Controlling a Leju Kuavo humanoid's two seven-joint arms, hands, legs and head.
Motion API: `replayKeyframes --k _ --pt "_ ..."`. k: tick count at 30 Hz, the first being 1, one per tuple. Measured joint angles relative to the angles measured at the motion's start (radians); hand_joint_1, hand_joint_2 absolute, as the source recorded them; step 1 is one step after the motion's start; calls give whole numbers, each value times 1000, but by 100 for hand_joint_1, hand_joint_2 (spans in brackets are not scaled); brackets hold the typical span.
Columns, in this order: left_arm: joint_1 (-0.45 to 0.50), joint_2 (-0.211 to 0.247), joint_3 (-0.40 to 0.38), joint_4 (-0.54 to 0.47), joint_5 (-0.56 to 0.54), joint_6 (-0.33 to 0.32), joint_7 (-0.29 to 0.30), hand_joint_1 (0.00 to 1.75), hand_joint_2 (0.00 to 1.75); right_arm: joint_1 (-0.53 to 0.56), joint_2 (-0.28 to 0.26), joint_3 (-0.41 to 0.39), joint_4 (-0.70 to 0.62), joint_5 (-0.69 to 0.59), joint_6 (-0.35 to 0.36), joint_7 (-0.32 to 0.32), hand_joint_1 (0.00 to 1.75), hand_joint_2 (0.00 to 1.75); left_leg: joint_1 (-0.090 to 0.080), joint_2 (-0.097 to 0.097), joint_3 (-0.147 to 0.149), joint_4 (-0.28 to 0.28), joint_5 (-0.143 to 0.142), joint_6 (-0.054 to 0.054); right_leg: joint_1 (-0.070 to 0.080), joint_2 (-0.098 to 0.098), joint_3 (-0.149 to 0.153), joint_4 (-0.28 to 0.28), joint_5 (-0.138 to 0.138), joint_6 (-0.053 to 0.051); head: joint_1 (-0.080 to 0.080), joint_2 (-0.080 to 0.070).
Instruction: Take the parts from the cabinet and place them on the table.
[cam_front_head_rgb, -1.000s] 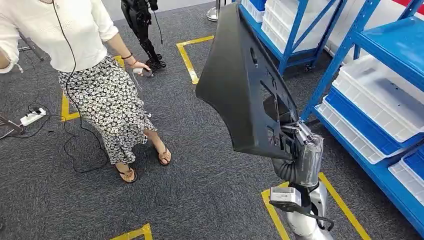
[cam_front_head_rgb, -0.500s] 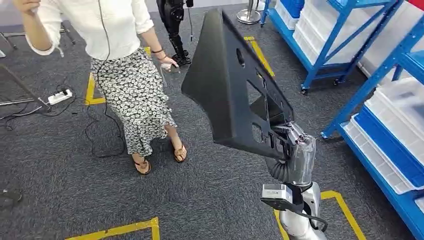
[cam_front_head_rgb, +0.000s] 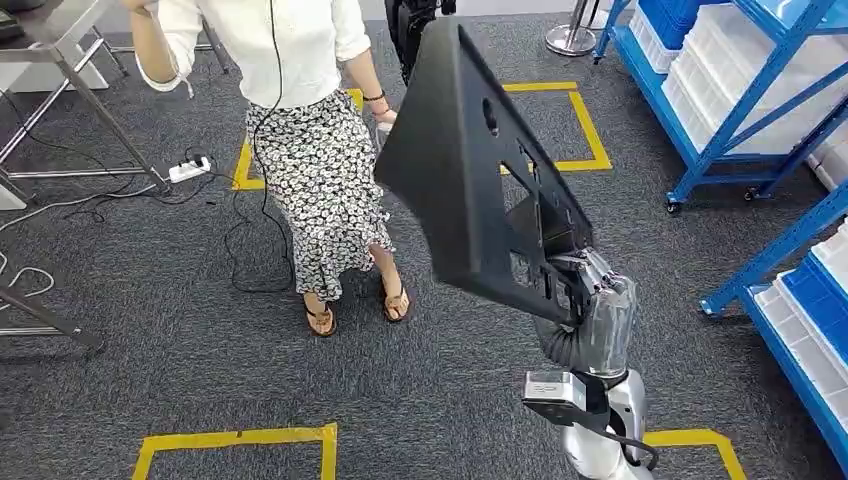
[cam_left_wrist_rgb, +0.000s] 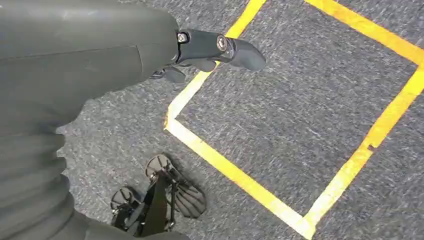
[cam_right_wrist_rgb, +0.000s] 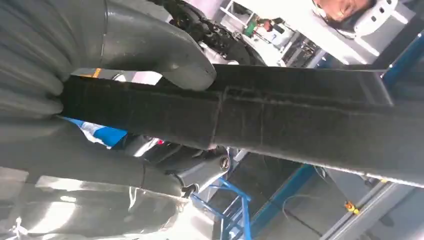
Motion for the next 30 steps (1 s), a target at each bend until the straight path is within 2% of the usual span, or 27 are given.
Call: replayKeyframes --k 1,2,3,4,5,6,7,8,9,10,13,14,15,16,17,18,19,20,21,22,23,24,25,27,28,29,30 --pt "-1 0 0 0 0 0 0 0 175 0 0 0 0 0 0 0 175 175 4 19 -33 72 -39 -4 6 -9 2 0 -3 -5 0 0" --pt "-2 -1 0 0 0 0 0 0 175 1 0 0 0 2 0 0 175 175 7 25 -78 164 -79 -7 10 -20 3 0 -4 -8 1 0" --pt "-3 -2 0 0 0 0 0 0 175 1 0 0 0 2 0 0 175 175 8 26 -106 217 -97 -8 13 -29 4 0 -6 -10 1 0" --pt "-3 -2 0 0 1 0 0 0 175 0 0 0 0 2 1 0 175 175 8 26 -128 254 -101 -8 16 -42 4 0 -7 -12 1 0" --pt "-2 -1 0 0 2 0 0 0 175 -1 0 0 0 1 2 0 175 175 8 26 -121 236 -83 -5 19 -53 4 0 -9 -13 0 0" --pt "-2 -1 0 0 4 1 1 0 175 -3 0 0 0 1 3 0 175 175 7 28 -92 179 -50 0 21 -61 6 0 -10 -15 0 0" --pt "-2 0 0 0 5 1 1 0 175 -6 0 0 0 0 3 0 175 175 5 38 -44 91 -9 9 24 -71 8 0 -12 -15 0 0" --pt "-3 0 0 0 6 2 1 0 175 -10 2 1 0 0 4 0 175 175 -2 71 11 -2 25 21 26 -79 12 0 -14 -14 0 0" --pt "-5 3 0 0 8 5 2 0 175 -13 3 1 0 -1 4 1 175 175 -15 106 31 -43 16 28 32 -87 14 0 -17 -10 2 0" --pt "-8 4 0 0 9 6 1 0 175 -17 3 2 0 -2 4 1 175 175 -18 91 29 -46 19 31 36 -95 12 0 -19 -6 2 0" --pt "-7 6 0 0 9 10 2 0 175 -20 8 6 3 -1 4 5 175 175 -22 60 27 -57 25 46 37 -125 20 -8 -21 6 0 0" --pt "-6 5 0 0 9 10 2 0 175 -24 9 7 2 2 4 7 175 175 -3 44 50 -83 40 52 39 -104 12 1 -30 12 3 0" --pt "-7 2 0 0 8 10 1 0 175 -25 8 7 3 4 4 8 175 175 -8 36 53 -92 42 55 35 -59 4 34 -48 11 3 0" --pt "-9 3 0 0 8 10 2 0 175 -27 8 7 3 6 4 8 175 175 -6 29 52 -91 46 61 31 -25 -31 105 -81 5 0 0" --pt "-11 3 0 0 8 8 2 0 175 -25 7 7 3 8 4 8 175 175 -6 15 51 -92 46 61 28 -11 -72 186 -114 1 6 0" --pt "-11 3 0 0 8 7 2 0 175 -22 7 8 4 10 5 12 175 175 -6 0 49 -91 46 61 24 -6 -114 266 -141 2 6 0" --pt "-10 3 0 0 6 6 2 0 175 -19 7 9 4 10 5 13 175 175 -6 -16 48 -91 47 60 20 -5 -142 314 -150 8 5 0" --pt "-10 3 0 0 5 4 2 0 175 -18 6 9 5 11 5 13 175 175 -6 -28 48 -91 47 59 18 -4 -144 311 -141 15 7 0" --pt "-9 2 -1 0 5 4 3 0 175 -18 5 9 5 12 6 13 175 175 -4 -45 49 -89 47 56 12 -3 -116 246 -105 30 7 0" --pt "-8 1 -1 0 5 4 4 0 175 -18 5 9 5 13 6 13 175 175 -3 -60 51 -88 46 52 6 2 -75 155 -63 43 7 0" --pt "-9 1 -3 0 4 4 4 0 175 -18 5 9 5 15 6 13 175 175 -1 -73 51 -82 42 46 -3 24 -26 51 -20 56 7 0" --pt "-8 1 -5 0 4 4 4 0 175 -18 5 9 6 16 6 13 175 175 -1 -84 43 -74 38 37 -12 61 -9 6 -13 56 8 0" --pt "-8 2 -7 0 4 4 6 0 175 -17 6 10 6 17 6 13 175 175 -5 -93 42 -67 33 29 -4 51 -5 1 -12 46 12 0" --pt "-3 2 -11 0 4 4 7 0 175 -16 6 10 6 19 6 12 175 175 -1 -101 32 -72 38 16 5 37 -8 7 -10 28 7 0" --pt "0 2 -12 0 4 4 7 0 175 -16 7 10 6 19 6 12 175 175 2 -107 30 -72 40 11 4 30 -7 6 -8 22 8 0" --pt "0 3 -14 0 4 4 6 0 175 -17 10 10 6 20 7 12 175 175 5 -99 27 -64 35 9 -10 20 -4 2 -4 14 7 0" --pt "0 3 -15 0 4 4 6 0 175 -16 13 9 6 21 8 12 175 175 0 -37 18 -36 18 4 -6 13 0 1 -6 10 4 0"
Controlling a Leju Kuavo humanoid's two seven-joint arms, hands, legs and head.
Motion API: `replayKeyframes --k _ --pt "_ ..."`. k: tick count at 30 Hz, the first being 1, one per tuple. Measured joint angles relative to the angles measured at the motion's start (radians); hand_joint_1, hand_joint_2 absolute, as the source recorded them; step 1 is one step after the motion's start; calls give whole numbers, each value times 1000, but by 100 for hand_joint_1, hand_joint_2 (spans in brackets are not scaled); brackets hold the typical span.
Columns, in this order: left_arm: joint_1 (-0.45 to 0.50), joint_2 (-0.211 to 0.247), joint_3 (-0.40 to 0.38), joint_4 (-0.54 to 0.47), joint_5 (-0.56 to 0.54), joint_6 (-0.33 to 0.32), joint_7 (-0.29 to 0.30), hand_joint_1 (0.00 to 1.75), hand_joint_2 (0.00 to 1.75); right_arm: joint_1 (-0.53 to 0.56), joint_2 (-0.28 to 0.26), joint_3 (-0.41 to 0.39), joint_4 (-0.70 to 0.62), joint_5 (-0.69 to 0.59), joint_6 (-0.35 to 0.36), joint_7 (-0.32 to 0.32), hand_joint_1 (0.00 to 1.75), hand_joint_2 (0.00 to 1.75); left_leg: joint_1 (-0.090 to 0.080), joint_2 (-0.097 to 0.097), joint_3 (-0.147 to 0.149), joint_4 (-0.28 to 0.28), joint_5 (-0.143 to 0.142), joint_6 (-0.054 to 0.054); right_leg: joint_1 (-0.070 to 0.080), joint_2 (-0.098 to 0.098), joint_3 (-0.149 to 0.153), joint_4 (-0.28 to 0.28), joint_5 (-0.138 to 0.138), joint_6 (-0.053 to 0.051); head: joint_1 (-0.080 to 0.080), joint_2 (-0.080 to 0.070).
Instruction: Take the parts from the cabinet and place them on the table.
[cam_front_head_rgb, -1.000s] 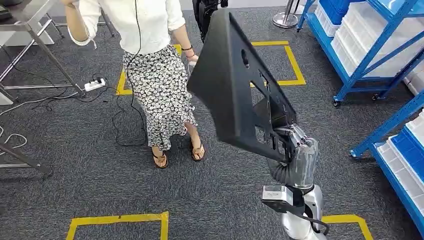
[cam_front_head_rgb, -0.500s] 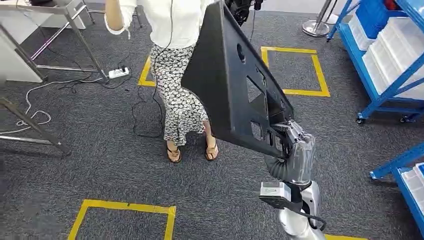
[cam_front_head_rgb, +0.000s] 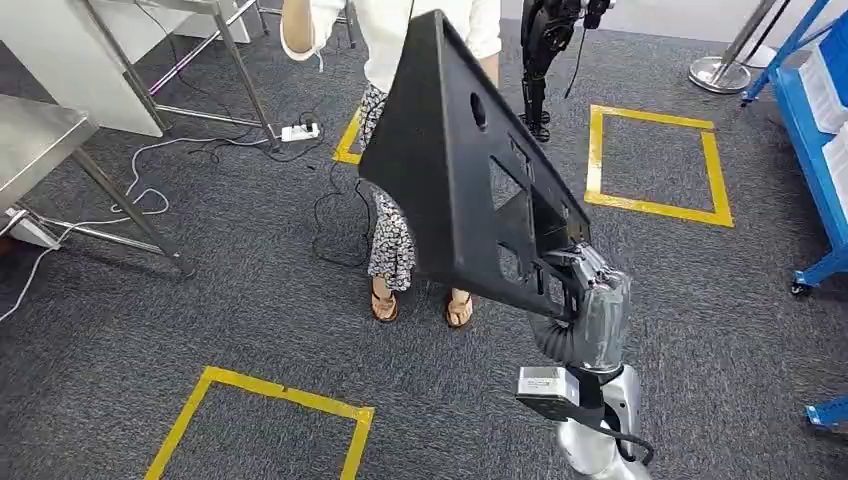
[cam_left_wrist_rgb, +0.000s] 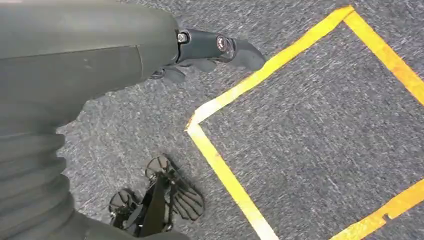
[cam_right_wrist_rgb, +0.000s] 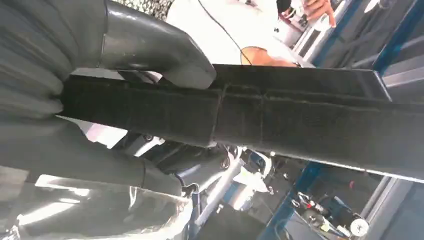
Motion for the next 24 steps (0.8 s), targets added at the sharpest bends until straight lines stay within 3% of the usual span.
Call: replayKeyframes --k 1,2,4,5,6,7,8,9,10,13,14,15,16,17,19,20,21,22,23,24 --pt "0 0 -1 0 0 -1 0 0 175 3 2 0 0 2 0 0 175 175 2 39 -27 60 -35 -6 5 -12 4 0 -3 -12 -7 0" --pt "-2 0 -2 0 0 -2 0 0 175 5 2 0 0 4 2 0 175 175 5 55 -68 144 -76 -8 12 -22 6 0 -6 -16 -7 0" --pt "-2 -2 -2 0 0 -3 0 0 175 8 2 0 0 4 6 0 175 175 8 62 -145 289 -127 -10 22 -48 8 0 -11 -23 -7 0" --pt "-1 -2 -3 0 0 -3 1 0 175 8 2 0 0 4 6 0 175 175 8 62 -154 300 -120 -8 26 -59 9 0 -13 -25 -7 0" --pt "-1 -2 -2 0 2 -3 2 0 175 8 2 0 0 5 7 0 175 175 7 62 -139 263 -91 -3 31 -70 12 0 -15 -28 -7 0" --pt "-1 -2 -3 0 2 -3 2 0 175 8 2 0 0 5 7 0 175 175 4 67 -97 184 -48 6 35 -80 16 0 -18 -31 -7 0" --pt "-1 -2 -3 0 2 -3 2 0 175 7 2 0 0 5 8 0 175 175 -4 84 -41 82 -4 20 38 -90 22 0 -22 -31 -7 0" --pt "-2 -1 -3 0 2 -3 2 0 175 7 2 0 0 5 8 -1 175 175 -19 134 5 0 15 38 39 -99 28 -1 -26 -30 -7 0" --pt "-5 3 -3 0 2 -3 2 0 175 7 2 0 0 6 8 -1 175 175 -23 148 7 2 1 41 43 -110 30 -7 -27 -28 -4 0" --pt "-6 3 -3 0 2 -3 2 0 175 7 3 1 0 6 10 -1 175 175 -34 121 7 -17 7 58 39 -141 34 -14 -29 -19 -6 0" --pt "-6 3 -3 0 2 -2 3 0 175 5 4 0 0 6 10 -1 175 175 -33 106 19 -41 14 67 49 -151 46 -25 -29 -13 -8 0" --pt "-4 0 -3 0 2 -3 3 0 175 4 4 1 -2 7 10 -1 175 175 -15 92 42 -68 31 65 46 -107 38 -12 -37 -12 -4 0" --pt "-6 -3 -3 0 2 -2 3 0 175 4 3 1 -3 6 10 -2 175 175 -13 83 46 -78 38 74 42 -57 21 31 -59 -17 -6 0" --pt "-9 -3 -3 0 2 -1 3 0 175 5 1 1 -3 6 10 -2 175 175 -12 71 44 -78 40 75 36 -28 -18 111 -92 -21 -4 0" --pt "-9 -6 -3 0 3 0 4 0 175 14 -2 1 -2 5 10 1 175 175 -11 40 43 -78 39 73 21 -17 -103 267 -145 -15 0 0" --pt "-9 -8 -3 0 3 1 5 0 175 18 -5 1 -2 5 10 2 175 175 -10 24 42 -77 39 71 13 -17 -126 300 -146 -5 1 0" --pt "-8 -9 -3 0 3 1 8 0 175 19 -6 1 -2 5 10 2 175 175 -7 10 43 -76 39 65 7 -17 -124 284 -130 8 2 0" --pt "-7 -11 -3 0 3 4 10 0 175 18 -7 1 -2 5 10 2 175 175 -1 -6 43 -70 36 57 -2 -16 -98 215 -92 27 2 0" --pt "-7 -12 -3 0 3 6 11 0 175 18 -7 1 -2 5 10 2 175 175 6 -22 42 -61 31 46 -12 -12 -53 117 -45 47 4 0" --pt "-7 -12 -3 0 3 7 12 0 175 18 -7 1 -2 5 10 2 175 175 12 -36 36 -44 22 32 -25 14 -6 14 -6 66 6 0"
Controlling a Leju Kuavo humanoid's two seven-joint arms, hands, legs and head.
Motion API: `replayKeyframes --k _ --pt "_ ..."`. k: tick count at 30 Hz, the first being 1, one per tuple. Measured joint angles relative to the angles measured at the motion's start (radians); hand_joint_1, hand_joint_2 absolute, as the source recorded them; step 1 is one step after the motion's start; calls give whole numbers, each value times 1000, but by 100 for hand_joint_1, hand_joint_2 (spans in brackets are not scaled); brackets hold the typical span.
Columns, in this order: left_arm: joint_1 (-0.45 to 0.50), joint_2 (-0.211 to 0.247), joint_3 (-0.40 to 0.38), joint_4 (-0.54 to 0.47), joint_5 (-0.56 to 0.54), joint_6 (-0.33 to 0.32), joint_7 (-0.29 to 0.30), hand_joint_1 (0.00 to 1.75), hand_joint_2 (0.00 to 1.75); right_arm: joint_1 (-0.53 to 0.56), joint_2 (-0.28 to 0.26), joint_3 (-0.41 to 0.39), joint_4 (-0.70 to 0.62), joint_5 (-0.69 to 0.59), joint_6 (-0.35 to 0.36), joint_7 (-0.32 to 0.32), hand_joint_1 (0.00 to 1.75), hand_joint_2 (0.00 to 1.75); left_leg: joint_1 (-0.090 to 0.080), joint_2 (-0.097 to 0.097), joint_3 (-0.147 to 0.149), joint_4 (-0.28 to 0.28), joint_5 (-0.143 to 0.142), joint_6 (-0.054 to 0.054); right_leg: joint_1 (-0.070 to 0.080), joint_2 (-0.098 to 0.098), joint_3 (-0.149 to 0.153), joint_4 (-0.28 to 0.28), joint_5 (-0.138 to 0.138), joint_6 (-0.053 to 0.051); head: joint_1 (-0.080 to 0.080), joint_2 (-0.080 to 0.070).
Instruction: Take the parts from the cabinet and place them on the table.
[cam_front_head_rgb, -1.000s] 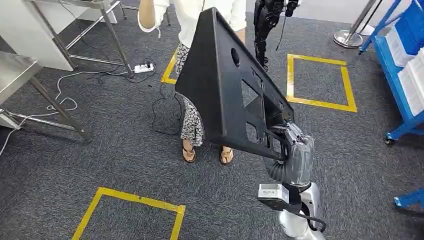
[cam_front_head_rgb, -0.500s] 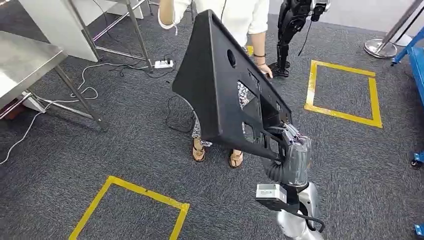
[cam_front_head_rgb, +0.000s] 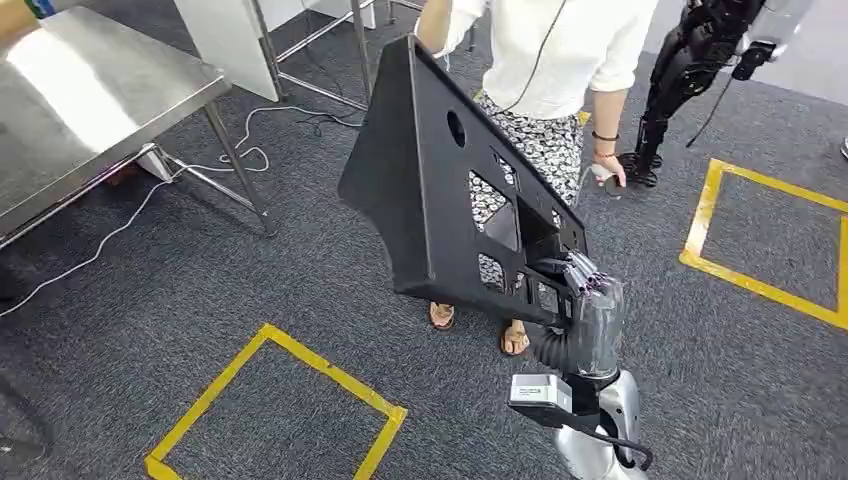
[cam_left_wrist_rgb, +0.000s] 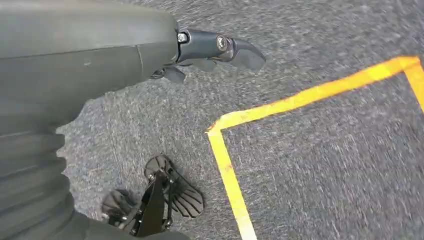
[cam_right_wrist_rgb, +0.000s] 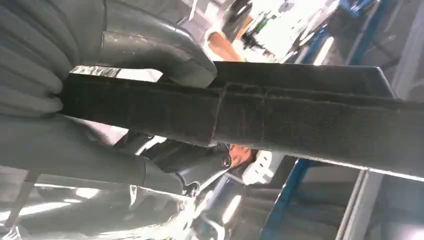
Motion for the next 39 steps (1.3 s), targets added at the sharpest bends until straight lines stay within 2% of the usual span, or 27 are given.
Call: replayKeyframes --k 1,3,5,6,8,10,11,12,14,15,16,17,19,21,22,23,25,27,28,30,31,32,33,35,36,38,39 --pt "0 2 0 -1 0 1 0 0 175 -1 0 0 2 0 0 1 175 175 -5 -11 -9 11 -7 -14 14 17 -7 11 -12 -9 8 0" --pt "3 2 0 0 -1 3 0 0 175 0 1 0 2 1 -1 0 175 175 -4 -18 -24 24 -8 -21 14 5 -6 7 -8 -37 5 0" --pt "13 2 0 -1 -1 3 0 0 175 -2 4 0 2 0 -1 0 175 175 3 -29 -29 25 -6 -26 16 -8 -7 11 -5 -49 2 0" --pt "14 2 0 0 -1 4 0 0 175 -4 5 -1 2 0 -1 0 175 175 8 -10 -30 35 -15 -30 12 -17 -4 9 -4 -55 3 0" --pt "12 0 0 0 -1 4 0 0 175 -3 8 -2 2 3 -1 0 175 175 4 77 -81 140 -75 -35 21 -32 -2 9 -7 -71 -5 0" --pt "10 0 0 0 -2 4 0 0 175 -1 8 -2 2 3 -1 0 175 175 4 98 -167 311 -146 -35 33 -57 -2 9 -11 -77 -5 0" --pt "11 0 0 0 -2 4 0 0 175 0 8 -2 3 2 -1 0 175 175 4 97 -192 357 -155 -33 37 -69 -2 9 -13 -80 -5 0" --pt "12 0 0 0 -2 4 0 0 175 -1 8 -2 3 2 -1 0 175 175 4 97 -190 350 -141 -28 41 -80 -1 9 -14 -82 -5 0" --pt "13 0 0 0 -2 4 0 0 175 -1 8 -1 3 2 -1 0 175 175 -3 106 -121 215 -65 -10 48 -101 5 9 -18 -87 -5 0" --pt "12 1 0 0 -2 3 0 0 175 -1 10 -2 2 2 -1 0 175 175 -13 133 -65 117 -24 6 51 -112 11 8 -21 -91 -5 0" --pt "10 3 0 -1 -2 2 0 0 175 -1 10 -2 2 3 -2 0 175 175 -32 199 -31 55 -26 23 51 -120 15 7 -25 -89 -4 0" --pt "5 7 -2 -1 -3 0 0 0 175 -1 11 -2 2 5 -3 0 175 175 -35 203 -31 52 -32 25 61 -130 13 6 -27 -85 -1 0" --pt "4 6 -5 -1 -3 -1 -1 0 175 1 12 -1 2 9 -4 0 175 175 -43 177 -36 48 -32 29 52 -154 15 2 -28 -79 -5 0" --pt "3 7 -6 -1 -3 -1 -2 0 175 3 14 -1 -4 13 -6 0 175 175 -43 146 -5 11 -14 33 71 -170 25 -12 -31 -70 -5 0" --pt "3 3 -7 -1 -3 -2 -3 0 175 3 13 -1 -7 14 -6 1 175 175 -32 133 7 -17 0 25 60 -105 18 13 -38 -66 5 0" --pt "1 3 -7 -2 -3 -3 -3 0 175 4 13 -2 -10 15 -9 1 175 175 -26 123 11 -25 6 32 58 -58 -9 65 -63 -72 -2 0" --pt "-1 3 -8 -2 -3 -8 -3 0 175 11 10 -3 -10 16 -13 1 175 175 -23 92 9 -26 7 33 54 -30 -97 227 -127 -77 9 0" --pt "-1 1 -8 -2 -3 -10 -3 0 175 22 7 -4 -10 17 -13 2 175 175 -23 56 8 -25 7 31 47 -29 -157 321 -142 -62 9 0" --pt "0 -1 -8 -1 -3 -11 -4 0 175 23 6 -4 -10 18 -13 2 175 175 -20 39 9 -24 7 28 42 -29 -147 288 -116 -50 10 0" --pt "1 -2 -8 -1 -3 -11 -3 0 175 22 6 -4 -11 22 -13 2 175 175 -11 8 10 -16 1 15 27 -19 -70 108 -31 -19 11 0" --pt "1 -2 -8 -1 -3 -11 -3 0 175 23 6 -4 -12 23 -13 2 175 175 -11 -4 6 -5 -6 4 15 22 -29 20 1 -6 13 0" --pt "0 0 -8 -2 -3 -10 -3 0 175 22 6 -4 -12 23 -13 3 175 175 -17 -13 -4 15 -15 -7 16 42 -25 -2 7 -12 20 0" --pt "1 0 -8 -2 -2 -9 -3 0 175 23 8 -3 -13 23 -13 3 175 175 -16 -20 -9 15 -19 -14 18 22 -19 4 8 -35 18 0" --pt "7 1 -8 -2 -2 -7 -3 0 175 23 10 -4 -14 27 -13 5 175 175 -9 -32 -15 15 -19 -19 24 11 -19 7 7 -51 15 0" --pt "9 1 -8 -2 -2 -6 -2 0 175 22 11 -4 -14 27 -13 5 175 175 -4 -38 -16 20 -21 -23 15 1 -16 4 10 -59 13 0" --pt "9 2 -8 -1 -2 -3 -2 0 175 23 17 -5 -16 27 -13 7 175 175 -7 45 -39 82 -61 -33 19 -17 -8 3 5 -76 4 0" --pt "8 2 -8 -1 -2 -3 -2 0 175 23 17 -5 -17 27 -13 7 175 175 -4 78 -77 160 -100 -37 24 -28 -5 3 2 -80 2 0"
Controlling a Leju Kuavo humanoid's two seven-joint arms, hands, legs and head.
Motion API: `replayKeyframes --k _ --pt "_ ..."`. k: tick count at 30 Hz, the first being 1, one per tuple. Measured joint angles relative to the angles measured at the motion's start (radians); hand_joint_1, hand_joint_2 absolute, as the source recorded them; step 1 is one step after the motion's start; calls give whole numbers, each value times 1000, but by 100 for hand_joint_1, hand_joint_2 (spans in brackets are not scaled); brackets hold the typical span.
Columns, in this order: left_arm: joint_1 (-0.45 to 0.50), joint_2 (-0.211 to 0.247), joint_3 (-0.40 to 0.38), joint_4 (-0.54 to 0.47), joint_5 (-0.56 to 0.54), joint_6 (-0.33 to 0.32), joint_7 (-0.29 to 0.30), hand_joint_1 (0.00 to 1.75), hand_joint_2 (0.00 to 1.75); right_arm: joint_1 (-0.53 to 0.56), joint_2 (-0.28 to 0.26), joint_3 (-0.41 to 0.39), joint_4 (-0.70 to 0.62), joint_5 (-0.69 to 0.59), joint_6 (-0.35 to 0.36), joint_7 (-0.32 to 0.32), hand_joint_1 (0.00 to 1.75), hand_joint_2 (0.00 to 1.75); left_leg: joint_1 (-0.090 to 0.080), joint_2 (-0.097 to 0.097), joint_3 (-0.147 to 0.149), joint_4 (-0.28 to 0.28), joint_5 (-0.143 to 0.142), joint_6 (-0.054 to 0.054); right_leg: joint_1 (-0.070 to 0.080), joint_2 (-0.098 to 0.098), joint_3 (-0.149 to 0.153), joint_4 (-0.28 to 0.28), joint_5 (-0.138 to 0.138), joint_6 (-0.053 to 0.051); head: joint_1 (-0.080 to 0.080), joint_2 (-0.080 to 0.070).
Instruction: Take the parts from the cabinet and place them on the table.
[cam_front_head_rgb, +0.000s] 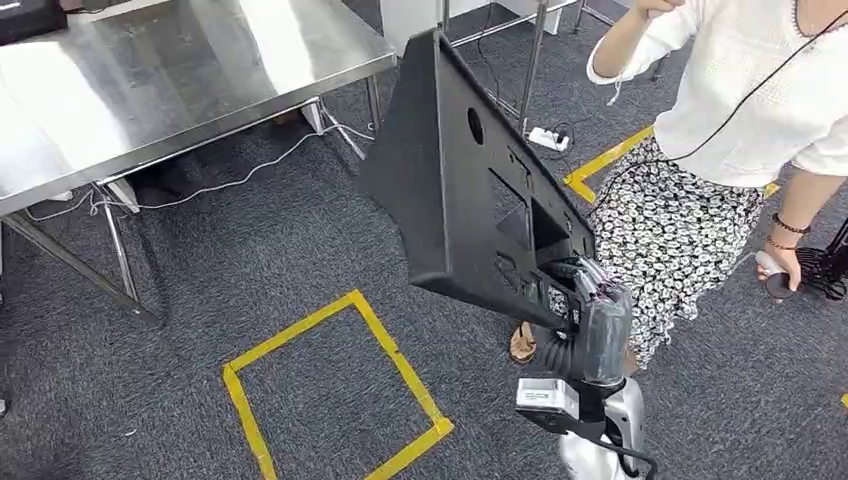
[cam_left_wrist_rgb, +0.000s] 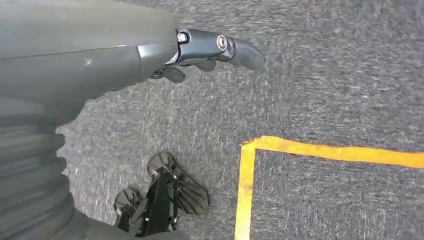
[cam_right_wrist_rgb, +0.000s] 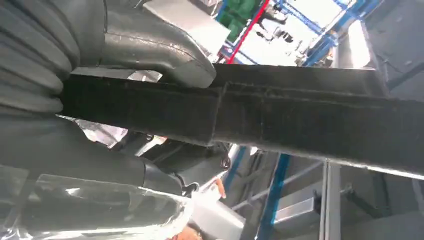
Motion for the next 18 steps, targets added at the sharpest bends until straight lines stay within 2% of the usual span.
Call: replayKeyframes --k 1,2,3,4,6,7,8,9,10,12,13,14,15,16,17,18 --pt "-1 0 0 0 0 0 0 0 175 0 0 0 0 1 0 0 175 175 2 16 -47 89 -38 -2 5 -12 1 0 -3 -4 1 0" --pt "-1 0 -1 0 0 1 0 0 175 0 0 0 0 1 0 0 175 175 3 20 -87 158 -61 -4 8 -24 2 1 -6 -7 0 0" --pt "0 -1 -2 0 0 1 0 0 175 0 0 0 0 1 0 0 175 175 4 20 -108 188 -59 -3 12 -35 3 1 -8 -9 0 0" --pt "0 -1 -2 0 0 1 0 0 175 0 0 0 0 1 0 0 175 175 4 20 -102 166 -35 0 14 -47 6 1 -12 -10 0 0" --pt "1 0 -2 0 1 2 0 0 175 0 0 0 -1 2 0 0 175 175 -1 34 -25 9 55 18 21 -67 18 0 -20 -9 0 0" --pt "0 0 -2 0 0 2 0 0 175 0 0 0 -2 2 0 0 175 175 -12 72 29 -90 97 38 25 -77 27 -1 -26 -9 0 0" --pt "-2 4 -2 0 0 2 1 0 175 1 0 -1 -5 2 0 0 175 175 -20 106 42 -110 77 46 28 -88 32 -4 -30 -5 3 0" --pt "-6 4 -3 0 1 2 1 0 175 0 -2 -1 -6 2 0 0 175 175 -26 101 42 -119 80 49 33 -97 32 -5 -32 -2 5 0" --pt "-7 3 -3 0 1 2 1 0 175 1 0 -1 -6 1 0 0 175 175 -27 91 40 -117 78 51 26 -105 33 -5 -33 3 1 0" --pt "-5 4 -3 0 3 3 2 0 175 3 0 -1 -7 2 0 0 175 175 -33 65 43 -132 81 60 30 -131 45 -18 -35 12 2 0" --pt "-3 2 -3 0 6 5 2 0 175 4 1 -2 -12 2 0 -1 175 175 -10 44 75 -173 99 60 38 -122 45 -11 -46 14 3 0" --pt "-5 -2 -3 0 8 7 3 0 175 3 0 -2 -11 2 0 -2 175 175 -17 37 88 -189 104 63 35 -64 35 27 -63 12 9 -1" --pt "-8 -2 -3 0 8 8 3 0 175 2 -1 -1 -11 2 0 -5 175 175 -16 27 89 -188 110 67 28 -27 1 93 -90 7 7 0" --pt "-9 -2 -2 0 8 8 3 0 175 4 -2 -1 -11 1 0 -6 175 175 -15 11 88 -188 110 67 23 -9 -45 179 -118 6 11 0" --pt "-9 -3 -2 0 8 8 3 0 175 7 -2 -1 -11 1 1 -6 175 175 -15 -6 88 -187 109 66 18 -3 -90 250 -139 10 11 0" --pt "-9 -4 -2 0 8 8 3 0 175 11 -3 -1 -8 0 2 -6 175 175 -15 -22 87 -187 109 65 13 -3 -118 285 -140 18 9 0"
